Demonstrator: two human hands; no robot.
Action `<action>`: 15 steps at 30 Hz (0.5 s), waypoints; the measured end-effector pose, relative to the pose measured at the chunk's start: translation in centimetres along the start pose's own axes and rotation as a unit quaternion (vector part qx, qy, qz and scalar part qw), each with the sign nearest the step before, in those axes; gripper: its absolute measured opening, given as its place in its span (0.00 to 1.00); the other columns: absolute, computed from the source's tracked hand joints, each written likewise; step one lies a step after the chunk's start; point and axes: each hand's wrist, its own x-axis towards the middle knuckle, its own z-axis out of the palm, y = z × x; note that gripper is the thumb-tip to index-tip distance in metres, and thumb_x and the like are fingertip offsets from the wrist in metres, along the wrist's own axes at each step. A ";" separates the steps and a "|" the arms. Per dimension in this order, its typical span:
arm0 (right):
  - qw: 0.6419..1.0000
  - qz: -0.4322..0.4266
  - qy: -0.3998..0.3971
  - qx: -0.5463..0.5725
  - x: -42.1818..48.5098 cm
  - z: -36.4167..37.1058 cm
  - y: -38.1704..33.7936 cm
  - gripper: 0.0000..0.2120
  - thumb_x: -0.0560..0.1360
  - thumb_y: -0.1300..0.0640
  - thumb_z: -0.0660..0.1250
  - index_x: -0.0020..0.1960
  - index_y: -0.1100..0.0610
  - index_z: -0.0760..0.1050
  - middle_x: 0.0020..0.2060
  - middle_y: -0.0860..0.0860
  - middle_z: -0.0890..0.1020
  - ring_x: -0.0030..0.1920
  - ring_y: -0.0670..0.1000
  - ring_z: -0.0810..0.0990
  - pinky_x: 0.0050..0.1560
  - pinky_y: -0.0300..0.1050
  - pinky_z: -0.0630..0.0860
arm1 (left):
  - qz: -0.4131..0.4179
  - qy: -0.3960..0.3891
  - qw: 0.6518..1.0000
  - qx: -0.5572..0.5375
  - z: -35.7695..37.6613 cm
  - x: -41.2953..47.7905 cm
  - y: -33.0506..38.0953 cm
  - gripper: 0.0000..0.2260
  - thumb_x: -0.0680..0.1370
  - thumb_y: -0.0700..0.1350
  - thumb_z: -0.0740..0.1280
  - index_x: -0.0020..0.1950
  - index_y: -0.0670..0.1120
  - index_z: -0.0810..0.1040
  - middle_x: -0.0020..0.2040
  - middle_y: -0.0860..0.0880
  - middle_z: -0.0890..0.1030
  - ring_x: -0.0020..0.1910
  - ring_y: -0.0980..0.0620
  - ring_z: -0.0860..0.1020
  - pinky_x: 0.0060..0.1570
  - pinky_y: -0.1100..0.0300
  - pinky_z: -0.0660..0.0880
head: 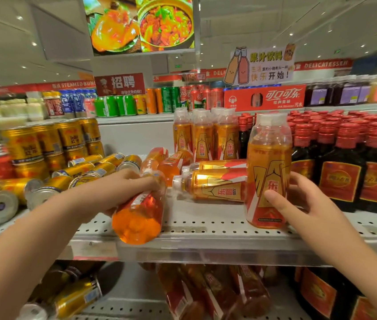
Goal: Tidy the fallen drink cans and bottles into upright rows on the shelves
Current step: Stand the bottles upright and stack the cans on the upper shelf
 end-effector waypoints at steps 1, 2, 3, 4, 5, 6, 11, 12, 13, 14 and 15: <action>1.000 0.001 0.001 0.006 0.0 0.0 0.1 0.24 0.69 0.26 0.65 0.64 0.26 0.67 0.54 0.19 0.73 0.54 0.22 0.72 0.43 0.30 0.71 | 0.015 0.024 0.999 -0.029 0.2 -0.6 -0.5 0.33 0.56 0.73 0.72 0.57 0.62 0.74 0.42 0.53 0.85 0.37 0.51 0.86 0.28 0.59 0.80; 1.000 0.003 0.002 0.010 0.0 0.0 0.2 0.26 0.69 0.26 0.65 0.65 0.29 0.68 0.54 0.21 0.74 0.54 0.24 0.73 0.44 0.31 0.72 | 0.038 0.051 0.996 -0.062 0.6 -1.1 -0.9 0.36 0.56 0.73 0.72 0.61 0.63 0.72 0.46 0.53 0.84 0.39 0.51 0.86 0.30 0.57 0.81; 1.000 0.004 0.004 0.014 0.0 0.0 0.2 0.28 0.69 0.26 0.66 0.67 0.30 0.68 0.54 0.22 0.75 0.54 0.25 0.74 0.44 0.33 0.73 | 0.068 0.072 0.990 -0.101 1.1 -1.6 -1.1 0.38 0.57 0.73 0.74 0.64 0.63 0.70 0.49 0.53 0.83 0.39 0.51 0.86 0.32 0.55 0.82; 1.000 0.006 0.005 0.017 0.0 0.1 0.2 0.28 0.69 0.26 0.66 0.67 0.31 0.69 0.54 0.22 0.75 0.53 0.26 0.75 0.44 0.33 0.73 | 0.100 0.084 0.981 -0.141 1.5 -2.1 -1.1 0.40 0.57 0.73 0.74 0.66 0.63 0.69 0.50 0.52 0.84 0.40 0.51 0.87 0.34 0.55 0.83; 1.000 0.008 0.006 0.020 0.0 0.0 0.2 0.29 0.69 0.26 0.66 0.67 0.31 0.69 0.54 0.22 0.76 0.53 0.26 0.75 0.44 0.34 0.74 | 0.133 0.088 0.971 -0.176 1.9 -2.5 -0.8 0.41 0.58 0.74 0.75 0.67 0.63 0.68 0.52 0.52 0.84 0.41 0.52 0.87 0.35 0.55 0.83; 1.000 0.010 0.006 0.023 0.0 0.0 0.2 0.28 0.68 0.26 0.66 0.67 0.30 0.69 0.53 0.22 0.76 0.53 0.26 0.75 0.44 0.34 0.74 | 0.165 0.088 0.961 -0.202 2.4 -2.7 -0.4 0.40 0.60 0.73 0.75 0.68 0.64 0.67 0.54 0.51 0.84 0.42 0.52 0.87 0.35 0.56 0.83; 0.999 0.014 0.002 0.037 0.0 -0.2 -0.1 0.25 0.68 0.27 0.67 0.64 0.28 0.69 0.53 0.21 0.75 0.53 0.25 0.75 0.41 0.29 0.73 | 0.279 0.079 0.930 -0.227 5.8 -2.4 2.1 0.35 0.66 0.64 0.79 0.69 0.68 0.66 0.56 0.58 0.82 0.49 0.56 0.85 0.40 0.60 0.83; 0.999 0.018 0.001 0.042 0.0 -0.3 -0.3 0.23 0.68 0.27 0.67 0.61 0.27 0.69 0.53 0.21 0.75 0.53 0.25 0.75 0.37 0.27 0.74 | 0.294 0.074 0.926 -0.224 6.7 -2.2 2.6 0.34 0.67 0.63 0.79 0.68 0.69 0.67 0.56 0.60 0.82 0.50 0.57 0.85 0.42 0.61 0.83; 0.999 0.023 -0.001 0.046 0.0 -0.4 -0.5 0.20 0.68 0.28 0.68 0.59 0.24 0.69 0.52 0.20 0.75 0.53 0.24 0.75 0.35 0.24 0.73 | 0.308 0.070 0.922 -0.222 7.5 -2.0 3.1 0.33 0.67 0.62 0.79 0.68 0.69 0.68 0.56 0.61 0.81 0.51 0.58 0.84 0.43 0.62 0.82; 0.998 0.028 -0.002 0.051 -0.1 -0.6 -0.5 0.18 0.68 0.29 0.69 0.56 0.21 0.68 0.50 0.19 0.75 0.52 0.23 0.74 0.34 0.21 0.71 | 0.318 0.068 0.919 -0.222 8.3 -1.8 3.6 0.33 0.68 0.60 0.79 0.69 0.67 0.68 0.57 0.62 0.80 0.52 0.59 0.83 0.43 0.64 0.82; 0.998 0.031 -0.002 0.057 -0.1 -0.7 -0.5 0.18 0.68 0.30 0.70 0.53 0.19 0.67 0.49 0.19 0.75 0.51 0.22 0.73 0.35 0.19 0.69 | 0.327 0.063 0.916 -0.224 9.0 -1.7 4.1 0.33 0.69 0.59 0.80 0.70 0.66 0.69 0.58 0.62 0.79 0.53 0.60 0.82 0.43 0.65 0.81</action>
